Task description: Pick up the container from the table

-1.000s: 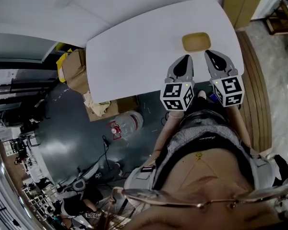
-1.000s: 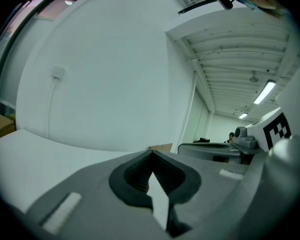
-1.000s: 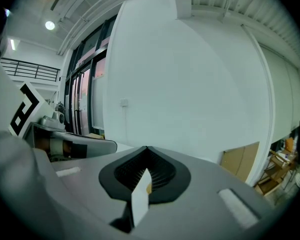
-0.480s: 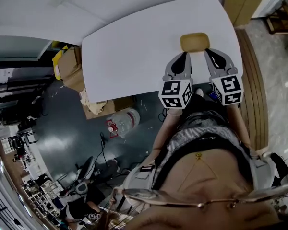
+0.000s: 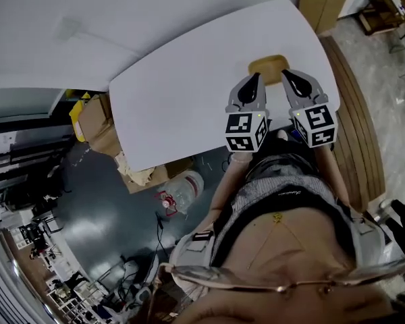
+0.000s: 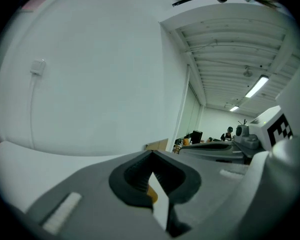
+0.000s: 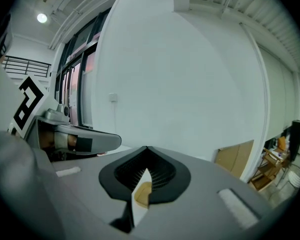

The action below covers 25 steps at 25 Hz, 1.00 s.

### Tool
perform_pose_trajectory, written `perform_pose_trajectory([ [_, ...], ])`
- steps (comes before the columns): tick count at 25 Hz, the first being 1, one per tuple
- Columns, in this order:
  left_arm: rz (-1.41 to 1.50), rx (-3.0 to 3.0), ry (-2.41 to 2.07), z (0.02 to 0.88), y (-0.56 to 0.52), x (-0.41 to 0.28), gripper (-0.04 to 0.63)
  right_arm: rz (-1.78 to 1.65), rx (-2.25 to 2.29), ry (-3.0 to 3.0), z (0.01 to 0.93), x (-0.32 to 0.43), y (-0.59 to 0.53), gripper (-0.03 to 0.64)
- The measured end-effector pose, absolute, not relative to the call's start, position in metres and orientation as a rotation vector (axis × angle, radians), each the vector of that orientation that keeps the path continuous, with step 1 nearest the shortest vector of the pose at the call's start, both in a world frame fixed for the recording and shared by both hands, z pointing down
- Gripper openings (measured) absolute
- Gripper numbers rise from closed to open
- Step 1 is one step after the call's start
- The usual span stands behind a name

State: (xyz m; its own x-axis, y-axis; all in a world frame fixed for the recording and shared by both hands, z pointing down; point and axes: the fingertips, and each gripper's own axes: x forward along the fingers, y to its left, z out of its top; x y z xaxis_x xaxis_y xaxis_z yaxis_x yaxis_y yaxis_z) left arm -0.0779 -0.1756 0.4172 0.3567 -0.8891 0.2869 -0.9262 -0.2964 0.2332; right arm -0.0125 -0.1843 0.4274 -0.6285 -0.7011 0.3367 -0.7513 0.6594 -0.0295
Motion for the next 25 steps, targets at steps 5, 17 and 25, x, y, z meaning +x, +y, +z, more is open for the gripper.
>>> perform_pose_trajectory([
  [5, 0.152, 2.297, -1.526, 0.428, -0.190, -0.093, 0.000, 0.254, 1.220, -2.544, 0.434, -0.028, -0.200, 0.026],
  [17, 0.205, 2.274, -1.457, 0.460, -0.213, -0.122, 0.000, 0.305, 1.326, -2.417, 0.464, -0.021, -0.223, 0.026],
  [25, 0.238, 2.162, -1.533, 0.481, -0.233, -0.130, 0.000, 0.335, 1.242, -2.382, 0.487, -0.006, -0.255, 0.026],
])
